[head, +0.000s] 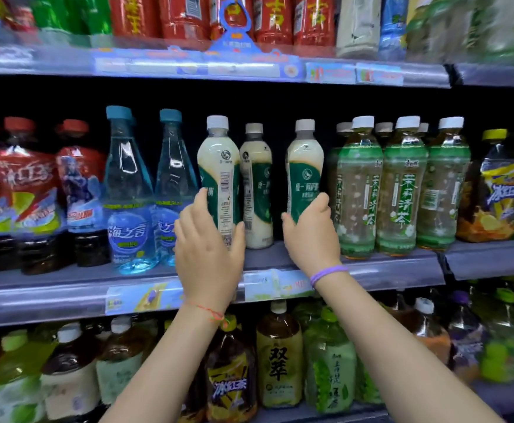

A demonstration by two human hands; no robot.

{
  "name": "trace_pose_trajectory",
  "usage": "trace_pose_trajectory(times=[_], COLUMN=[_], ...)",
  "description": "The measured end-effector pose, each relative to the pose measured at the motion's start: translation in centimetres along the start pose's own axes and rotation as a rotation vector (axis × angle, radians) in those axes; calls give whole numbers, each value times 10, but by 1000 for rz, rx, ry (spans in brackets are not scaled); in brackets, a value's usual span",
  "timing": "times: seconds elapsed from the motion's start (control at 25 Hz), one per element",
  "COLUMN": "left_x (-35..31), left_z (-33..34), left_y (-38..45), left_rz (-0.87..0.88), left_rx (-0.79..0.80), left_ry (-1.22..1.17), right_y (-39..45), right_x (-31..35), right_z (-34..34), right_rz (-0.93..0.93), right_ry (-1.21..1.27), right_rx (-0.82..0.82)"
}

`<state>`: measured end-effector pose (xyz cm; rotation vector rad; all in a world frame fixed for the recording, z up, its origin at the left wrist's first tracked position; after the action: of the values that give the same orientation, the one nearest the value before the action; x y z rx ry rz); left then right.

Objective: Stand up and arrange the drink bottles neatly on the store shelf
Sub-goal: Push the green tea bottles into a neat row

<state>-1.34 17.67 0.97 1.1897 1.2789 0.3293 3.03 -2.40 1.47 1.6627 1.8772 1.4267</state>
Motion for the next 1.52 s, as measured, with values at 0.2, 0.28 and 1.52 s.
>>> trace_pose_trajectory(times=[0.2,0.28,1.52], left_x=[3,4,2], left_z=[2,3,3], left_y=[-1,-2,-5], left_rz=[12,3,14], left_rx=[2,3,-16], left_ry=[-6,1,30], right_y=[5,3,1], right_x=[-7,-3,46], right_z=[8,2,-49], right_rz=[49,51,-442], right_ry=[-7,-9,-157], right_rx=[30,54,-157])
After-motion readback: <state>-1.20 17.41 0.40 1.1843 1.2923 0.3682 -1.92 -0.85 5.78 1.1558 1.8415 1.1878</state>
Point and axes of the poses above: each hand's wrist, its own y-axis towards the middle knuckle, its own z-axis out of the palm, x = y × z, the point moved 9 cm from there along y, towards the middle knuckle, and after that the axes turned 15 degrees about -z, right-handed, at the moved point
